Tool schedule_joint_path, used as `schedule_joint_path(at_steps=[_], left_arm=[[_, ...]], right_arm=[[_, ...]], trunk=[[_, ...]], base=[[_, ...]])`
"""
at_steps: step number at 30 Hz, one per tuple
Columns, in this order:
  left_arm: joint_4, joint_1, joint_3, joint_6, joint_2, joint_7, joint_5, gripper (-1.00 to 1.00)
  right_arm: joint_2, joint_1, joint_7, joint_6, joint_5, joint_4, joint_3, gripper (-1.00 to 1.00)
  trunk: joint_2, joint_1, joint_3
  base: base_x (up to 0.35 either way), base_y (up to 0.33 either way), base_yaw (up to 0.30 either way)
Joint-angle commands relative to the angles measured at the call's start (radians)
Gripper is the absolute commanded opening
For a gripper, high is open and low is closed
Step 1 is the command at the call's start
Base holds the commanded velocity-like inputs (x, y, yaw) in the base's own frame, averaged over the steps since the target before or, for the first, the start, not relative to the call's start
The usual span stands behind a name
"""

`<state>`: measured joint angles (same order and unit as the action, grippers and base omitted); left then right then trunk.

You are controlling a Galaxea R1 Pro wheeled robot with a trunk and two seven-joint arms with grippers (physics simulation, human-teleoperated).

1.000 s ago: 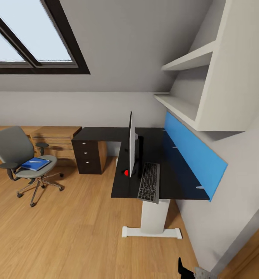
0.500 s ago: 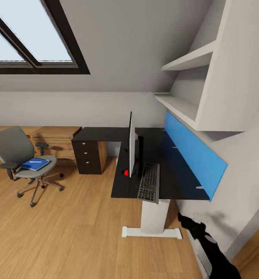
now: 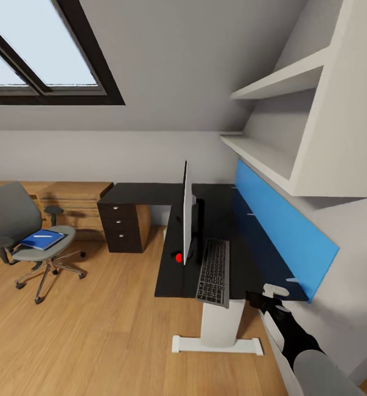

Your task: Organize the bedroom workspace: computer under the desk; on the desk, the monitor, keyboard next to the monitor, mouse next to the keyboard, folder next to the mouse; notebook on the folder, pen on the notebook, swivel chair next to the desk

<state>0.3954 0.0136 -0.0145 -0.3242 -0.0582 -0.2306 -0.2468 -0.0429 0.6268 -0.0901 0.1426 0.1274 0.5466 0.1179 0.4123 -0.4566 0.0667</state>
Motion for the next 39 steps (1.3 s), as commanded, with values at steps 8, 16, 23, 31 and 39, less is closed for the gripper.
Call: schedule_joint_path(at_steps=[8,16,23,31,39], left_arm=[[0.002,0.000,-0.002,-0.002,0.000,-0.002,-0.002,1.00],[0.002,0.000,-0.001,-0.003,-0.001,-0.002,-0.002,1.00],[0.002,0.000,-0.001,-0.003,-0.002,-0.002,-0.002,1.00],[0.002,0.000,-0.001,-0.003,-0.002,-0.001,-0.001,1.00],[0.002,0.000,0.000,-0.003,-0.002,-0.001,-0.002,1.00]], right_arm=[[0.000,0.003,0.025,-0.004,-0.004,0.000,-0.002,1.00],[-0.001,0.004,0.036,-0.004,-0.007,0.001,-0.001,1.00],[0.001,0.004,0.040,-0.006,-0.006,-0.001,-0.002,1.00],[0.003,0.004,0.042,-0.006,-0.007,-0.002,-0.004,1.00],[0.004,0.004,0.044,-0.006,-0.010,-0.006,-0.032,1.00]], trunk=[[0.002,-0.001,0.002],[0.002,-0.001,0.002],[0.002,-0.001,0.002],[0.002,-0.001,0.002],[0.002,-0.001,0.002]], base=[[0.330,0.000,0.000],[0.330,0.000,0.000],[0.330,0.000,0.000],[0.330,0.000,0.000],[0.241,0.000,0.000]])
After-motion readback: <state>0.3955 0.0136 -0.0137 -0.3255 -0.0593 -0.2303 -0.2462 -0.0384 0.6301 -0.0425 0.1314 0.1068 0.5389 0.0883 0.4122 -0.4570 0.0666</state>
